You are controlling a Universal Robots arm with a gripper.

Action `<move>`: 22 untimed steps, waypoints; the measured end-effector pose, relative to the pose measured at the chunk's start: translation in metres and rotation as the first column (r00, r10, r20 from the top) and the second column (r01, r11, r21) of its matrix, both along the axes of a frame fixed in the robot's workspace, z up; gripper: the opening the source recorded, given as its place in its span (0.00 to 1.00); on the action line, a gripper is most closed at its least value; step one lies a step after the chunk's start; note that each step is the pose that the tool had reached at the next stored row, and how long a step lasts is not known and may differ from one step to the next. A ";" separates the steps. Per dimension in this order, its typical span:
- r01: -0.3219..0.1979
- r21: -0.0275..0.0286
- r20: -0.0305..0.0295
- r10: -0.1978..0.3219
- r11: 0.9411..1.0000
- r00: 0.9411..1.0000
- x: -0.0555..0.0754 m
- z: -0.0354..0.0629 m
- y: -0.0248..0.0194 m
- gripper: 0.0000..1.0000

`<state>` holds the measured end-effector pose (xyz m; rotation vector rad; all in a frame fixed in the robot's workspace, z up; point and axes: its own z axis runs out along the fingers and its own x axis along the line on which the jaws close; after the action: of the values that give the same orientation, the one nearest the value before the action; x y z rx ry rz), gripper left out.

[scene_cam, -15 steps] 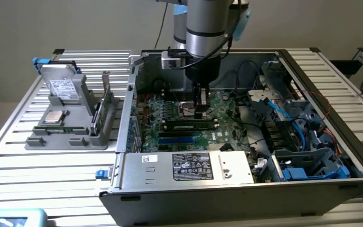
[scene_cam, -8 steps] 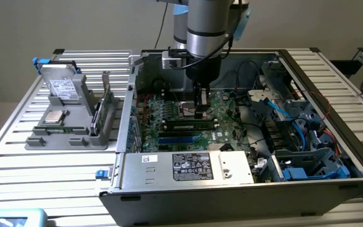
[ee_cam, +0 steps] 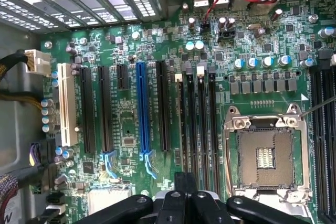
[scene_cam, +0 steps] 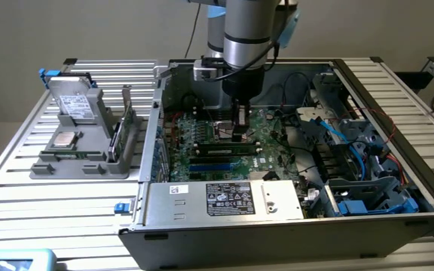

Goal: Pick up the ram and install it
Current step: 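Press down the ram until it locks into place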

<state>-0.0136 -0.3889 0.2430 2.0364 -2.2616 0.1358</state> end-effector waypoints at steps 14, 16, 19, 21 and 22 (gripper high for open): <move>0.176 0.001 0.009 -0.176 0.984 0.984 0.000 -0.0006 0.0000 0.11; 0.204 0.001 0.009 -0.204 0.979 0.979 0.000 -0.0006 0.0000 0.11; 0.246 0.001 0.009 -0.246 0.969 0.969 0.000 -0.0006 0.0000 0.11; 0.275 0.001 0.009 -0.275 0.962 0.961 0.000 -0.0006 0.0000 0.11; 0.289 0.001 0.009 -0.289 0.957 0.957 0.000 -0.0006 0.0000 0.11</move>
<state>-0.0136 -0.3889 0.2424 1.6811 -2.5311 0.1230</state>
